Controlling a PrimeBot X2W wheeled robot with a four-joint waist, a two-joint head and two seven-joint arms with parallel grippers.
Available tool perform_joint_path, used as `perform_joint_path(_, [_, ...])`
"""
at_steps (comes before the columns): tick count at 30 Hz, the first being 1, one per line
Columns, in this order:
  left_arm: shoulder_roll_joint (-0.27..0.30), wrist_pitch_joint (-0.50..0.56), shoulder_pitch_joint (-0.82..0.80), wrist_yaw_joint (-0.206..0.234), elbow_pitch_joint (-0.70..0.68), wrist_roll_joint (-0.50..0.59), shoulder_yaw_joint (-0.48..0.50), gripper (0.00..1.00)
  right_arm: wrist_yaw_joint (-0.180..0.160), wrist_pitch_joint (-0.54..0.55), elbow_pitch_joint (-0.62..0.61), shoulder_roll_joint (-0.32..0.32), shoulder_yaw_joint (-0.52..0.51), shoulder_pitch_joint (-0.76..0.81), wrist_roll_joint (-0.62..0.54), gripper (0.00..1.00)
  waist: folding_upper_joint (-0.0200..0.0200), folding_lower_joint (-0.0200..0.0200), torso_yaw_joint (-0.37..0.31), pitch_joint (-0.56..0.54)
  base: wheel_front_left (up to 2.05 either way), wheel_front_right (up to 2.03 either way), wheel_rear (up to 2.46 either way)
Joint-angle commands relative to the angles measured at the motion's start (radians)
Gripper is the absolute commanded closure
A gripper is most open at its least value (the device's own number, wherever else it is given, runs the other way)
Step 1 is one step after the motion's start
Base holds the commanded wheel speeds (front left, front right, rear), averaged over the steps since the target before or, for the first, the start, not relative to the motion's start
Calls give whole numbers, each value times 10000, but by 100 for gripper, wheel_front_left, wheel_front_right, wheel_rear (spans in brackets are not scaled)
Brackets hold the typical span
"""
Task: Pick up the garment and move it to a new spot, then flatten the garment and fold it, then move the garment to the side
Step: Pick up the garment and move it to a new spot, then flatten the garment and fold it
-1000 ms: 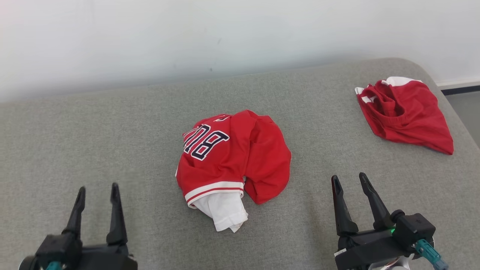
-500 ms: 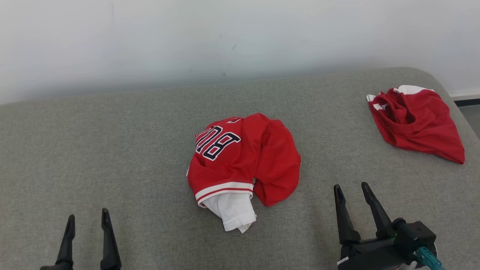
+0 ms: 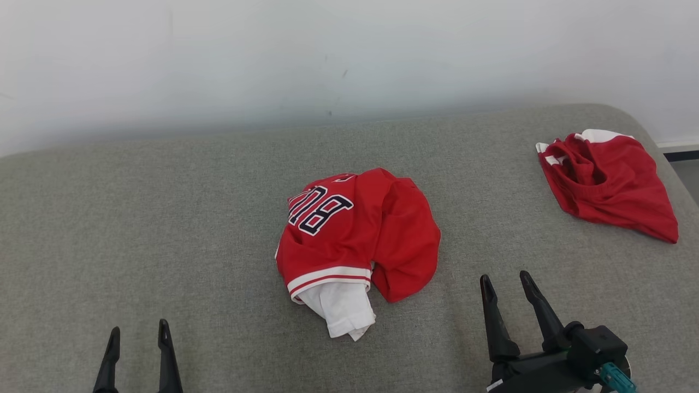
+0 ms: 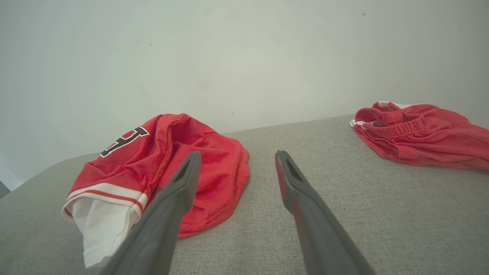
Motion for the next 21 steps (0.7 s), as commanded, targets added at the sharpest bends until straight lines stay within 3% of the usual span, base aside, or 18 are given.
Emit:
perform_joint_path(1, [-34,-23,106,-27,32,123,24,0,-19,-9,20,-47,20,87,-67,0,-1,0,0,-10,0,0,0])
perform_joint_path(10, [-101,-23,103,-294,170,146,131,0,-19,-7,113,-63,28,89,-59,0,-1,0,-4,-44,0,0,0])
perform_joint_path(21, [-124,-24,83,-241,168,115,80,0,-19,-7,107,-60,26,118,-90,0,-1,0,16,-20,0,0,0])
